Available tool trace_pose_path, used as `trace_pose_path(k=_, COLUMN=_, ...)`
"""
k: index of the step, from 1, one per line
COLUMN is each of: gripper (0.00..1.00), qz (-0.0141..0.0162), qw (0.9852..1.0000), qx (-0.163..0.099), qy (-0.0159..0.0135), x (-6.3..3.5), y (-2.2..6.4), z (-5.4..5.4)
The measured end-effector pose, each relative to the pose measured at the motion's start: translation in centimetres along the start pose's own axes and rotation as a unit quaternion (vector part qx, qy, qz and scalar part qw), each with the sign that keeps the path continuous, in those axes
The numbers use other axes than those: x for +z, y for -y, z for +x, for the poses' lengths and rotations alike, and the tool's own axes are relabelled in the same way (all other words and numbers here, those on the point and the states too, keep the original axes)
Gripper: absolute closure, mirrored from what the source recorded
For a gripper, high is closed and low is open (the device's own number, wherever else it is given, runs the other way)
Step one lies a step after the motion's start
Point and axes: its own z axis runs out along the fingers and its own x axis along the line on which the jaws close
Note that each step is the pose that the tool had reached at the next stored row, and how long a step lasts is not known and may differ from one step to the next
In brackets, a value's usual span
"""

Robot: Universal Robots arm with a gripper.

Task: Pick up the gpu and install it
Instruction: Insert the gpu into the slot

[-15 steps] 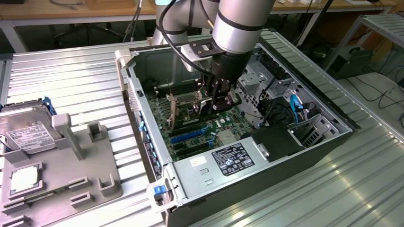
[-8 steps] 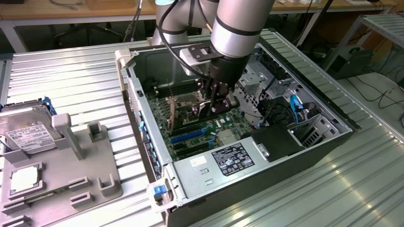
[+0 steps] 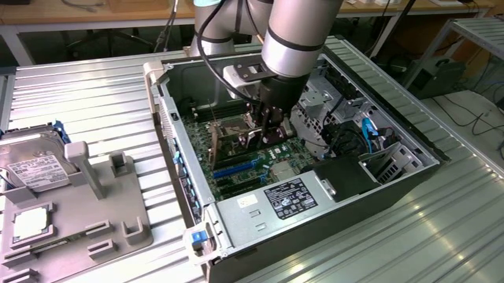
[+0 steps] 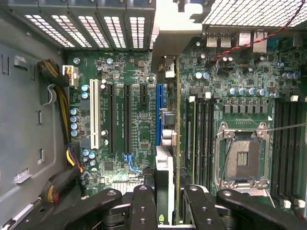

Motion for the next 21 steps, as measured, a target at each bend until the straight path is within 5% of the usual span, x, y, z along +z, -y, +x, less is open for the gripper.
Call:
trace_pose_path(k=12, gripper=0.72, qz=0.0005, qw=0.9999, qx=0.012, qy=-0.0008, x=1.52, y=-0.57, z=-0.3)
trace_pose_path(k=21, gripper=0.72, qz=0.0004, qw=0.9999, qx=0.012, qy=-0.0025, x=1.94, y=-2.14, z=-0.3)
